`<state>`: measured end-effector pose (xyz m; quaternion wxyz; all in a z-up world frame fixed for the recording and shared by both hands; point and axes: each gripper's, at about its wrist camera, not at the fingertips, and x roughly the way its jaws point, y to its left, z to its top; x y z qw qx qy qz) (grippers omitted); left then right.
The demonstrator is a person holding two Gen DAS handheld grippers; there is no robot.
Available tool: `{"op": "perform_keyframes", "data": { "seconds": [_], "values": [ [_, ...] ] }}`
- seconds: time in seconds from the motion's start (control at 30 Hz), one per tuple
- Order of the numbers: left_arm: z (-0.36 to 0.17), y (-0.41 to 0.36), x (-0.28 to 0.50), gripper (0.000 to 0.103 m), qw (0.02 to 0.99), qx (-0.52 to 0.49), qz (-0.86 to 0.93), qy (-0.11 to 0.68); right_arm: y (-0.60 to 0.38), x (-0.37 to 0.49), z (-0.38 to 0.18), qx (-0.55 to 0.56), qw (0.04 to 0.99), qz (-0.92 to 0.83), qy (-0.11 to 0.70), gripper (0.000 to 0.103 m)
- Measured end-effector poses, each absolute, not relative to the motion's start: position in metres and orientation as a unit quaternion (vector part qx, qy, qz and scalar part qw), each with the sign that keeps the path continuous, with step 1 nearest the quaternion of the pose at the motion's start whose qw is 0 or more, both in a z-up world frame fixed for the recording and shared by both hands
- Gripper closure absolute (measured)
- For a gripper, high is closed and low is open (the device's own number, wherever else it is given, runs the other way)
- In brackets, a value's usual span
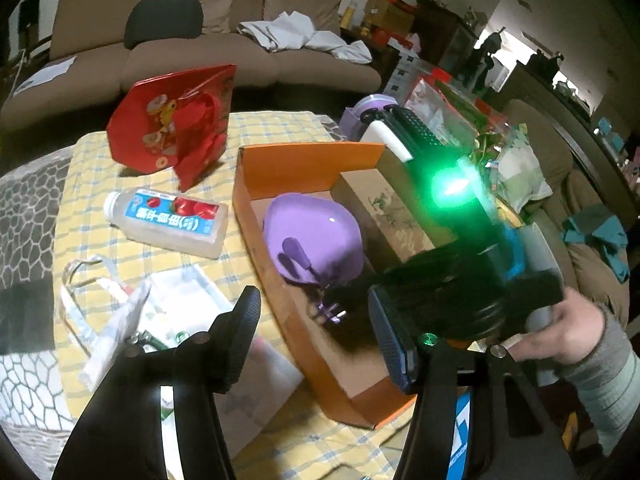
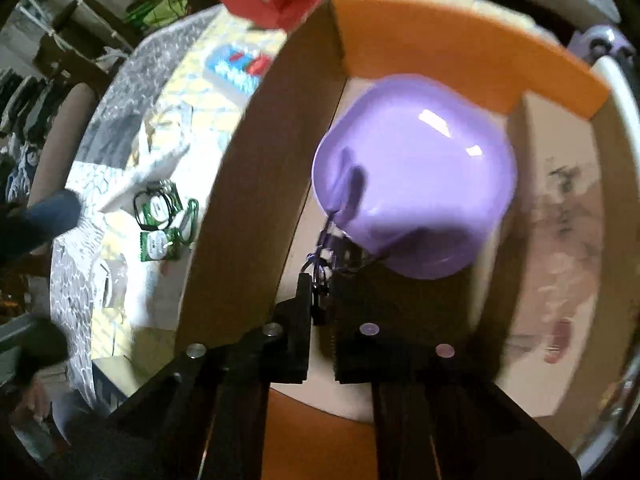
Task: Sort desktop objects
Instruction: 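Carry the eyelash curler with the right gripper and lower it into the purple bowl, then open the right gripper to release the curler and withdraw from the tray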
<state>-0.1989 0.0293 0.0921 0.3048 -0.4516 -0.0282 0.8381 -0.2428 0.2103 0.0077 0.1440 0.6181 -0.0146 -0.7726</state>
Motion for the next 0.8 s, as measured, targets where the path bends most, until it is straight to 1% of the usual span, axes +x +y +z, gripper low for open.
{"op": "perform_keyframes", "data": {
  "seconds": [0.07,0.13,0.2,0.27,0.37,0.43,0.53,0.67,0.8],
  "values": [
    [0.093,0.038,-0.206,0.042,0.308,-0.457,0.834,-0.031,0.218,-0.25,0.02,0.609,0.141,-0.781,-0.017,0.098],
    [0.095,0.05,-0.215,0.036,0.311,-0.464,0.829,-0.032,0.233,-0.253,0.031,0.599,0.132,-0.789,-0.013,0.098],
    [0.094,0.065,-0.223,0.036,0.309,-0.471,0.826,-0.02,0.243,-0.259,0.032,0.597,0.119,-0.793,-0.002,0.098],
    [0.093,0.077,-0.232,0.036,0.297,-0.478,0.826,-0.004,0.246,-0.271,0.023,0.601,0.113,-0.791,0.005,0.098],
    [0.091,0.085,-0.244,0.036,0.281,-0.487,0.826,-0.015,0.247,-0.285,0.008,0.599,0.114,-0.793,-0.009,0.097],
    [0.089,0.087,-0.249,0.031,0.276,-0.491,0.826,-0.028,0.244,-0.292,0.001,0.595,0.118,-0.795,-0.015,0.096],
    [0.083,0.088,-0.251,0.028,0.271,-0.498,0.823,-0.03,0.243,-0.295,-0.01,0.609,0.12,-0.783,-0.038,0.092],
    [0.077,0.087,-0.252,0.028,0.27,-0.501,0.821,-0.029,0.267,-0.28,0.0,0.593,0.073,-0.801,-0.027,0.08],
    [0.076,0.087,-0.249,0.028,0.278,-0.5,0.819,-0.043,0.283,-0.273,-0.011,0.622,0.092,-0.774,-0.075,0.08]
  ]
}}
